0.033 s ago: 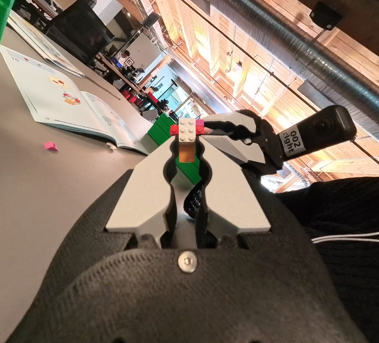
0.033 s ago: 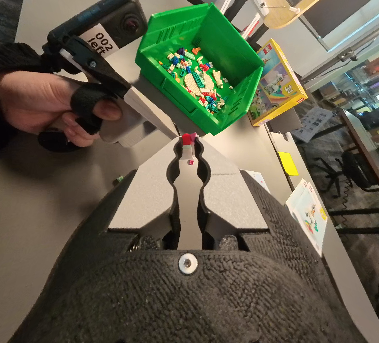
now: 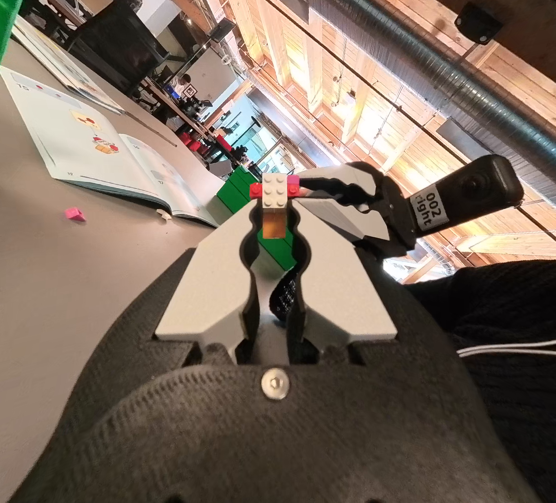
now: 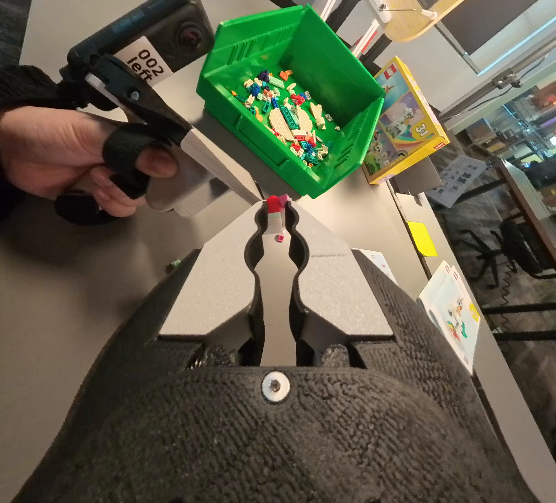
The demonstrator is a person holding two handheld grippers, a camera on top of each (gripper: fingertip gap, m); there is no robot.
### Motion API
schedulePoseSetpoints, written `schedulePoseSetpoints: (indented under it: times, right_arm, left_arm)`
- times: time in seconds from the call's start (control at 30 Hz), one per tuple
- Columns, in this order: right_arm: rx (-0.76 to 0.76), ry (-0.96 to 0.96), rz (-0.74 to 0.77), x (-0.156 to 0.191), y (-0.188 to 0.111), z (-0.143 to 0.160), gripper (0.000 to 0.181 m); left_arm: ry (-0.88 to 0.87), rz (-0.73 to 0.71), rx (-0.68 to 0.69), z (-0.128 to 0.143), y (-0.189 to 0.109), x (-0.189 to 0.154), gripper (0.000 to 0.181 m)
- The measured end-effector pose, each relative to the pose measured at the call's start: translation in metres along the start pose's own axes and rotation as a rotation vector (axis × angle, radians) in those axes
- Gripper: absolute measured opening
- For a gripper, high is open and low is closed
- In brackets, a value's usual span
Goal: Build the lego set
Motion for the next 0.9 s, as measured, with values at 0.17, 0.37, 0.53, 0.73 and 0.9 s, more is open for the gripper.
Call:
schedulePoseSetpoints:
  times: [0.17,0.37,0.53,0.73,0.9]
  right_arm:
    - [-0.005,0.01,0.03,0.003,0.0,0.001,0.008]
    - [-0.025,-0.006,0.037,0.003,-0.001,0.003,0.009]
    - [-0.124,0.027,0.028,0.006,-0.003,0.004,0.025]
    - [-0.261,0.206,-0.077,0.001,-0.012,0.014,0.039]
    - [-0.469,0.485,-0.324,-0.007,-0.016,0.009,0.044]
  left_arm:
    - [0.0,-0.002,-0.002,0.0,0.0,0.0,0.014]
    - [0.005,-0.002,0.001,0.0,0.001,0.0,0.014]
    - [0.021,0.005,-0.026,-0.002,0.0,0.0,0.015]
    - [0.015,0.078,-0.093,-0.012,-0.007,0.0,0.015]
    - [-0.174,0.453,-0.082,-0.014,-0.008,-0.015,0.015]
Point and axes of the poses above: each gripper's, where its closed fingertips meet, y out along the fingers, z out of its underside, x = y × z across the jaws, the point moved 8 cm from there along -y, back along the fingers
